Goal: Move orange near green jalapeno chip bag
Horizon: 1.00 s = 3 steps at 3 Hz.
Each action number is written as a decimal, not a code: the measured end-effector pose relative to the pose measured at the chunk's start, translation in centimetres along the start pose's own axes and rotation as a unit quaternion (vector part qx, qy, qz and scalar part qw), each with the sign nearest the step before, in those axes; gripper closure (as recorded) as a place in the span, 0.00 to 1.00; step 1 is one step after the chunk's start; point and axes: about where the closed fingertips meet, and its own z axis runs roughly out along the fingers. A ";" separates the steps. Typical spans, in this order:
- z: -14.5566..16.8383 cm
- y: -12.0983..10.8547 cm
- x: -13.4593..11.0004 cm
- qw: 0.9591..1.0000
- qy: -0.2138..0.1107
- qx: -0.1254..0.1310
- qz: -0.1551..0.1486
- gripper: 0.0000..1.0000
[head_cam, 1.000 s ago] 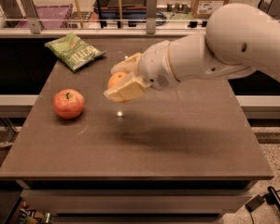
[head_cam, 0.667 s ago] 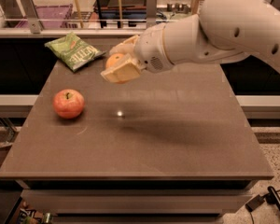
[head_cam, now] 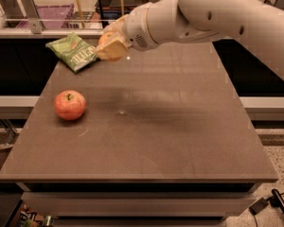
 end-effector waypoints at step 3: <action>7.6 -2.1 3.4 0.999 0.031 0.012 0.006 1.00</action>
Offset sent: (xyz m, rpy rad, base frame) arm 0.0665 0.0453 -0.0595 -0.0850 0.0122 -0.0586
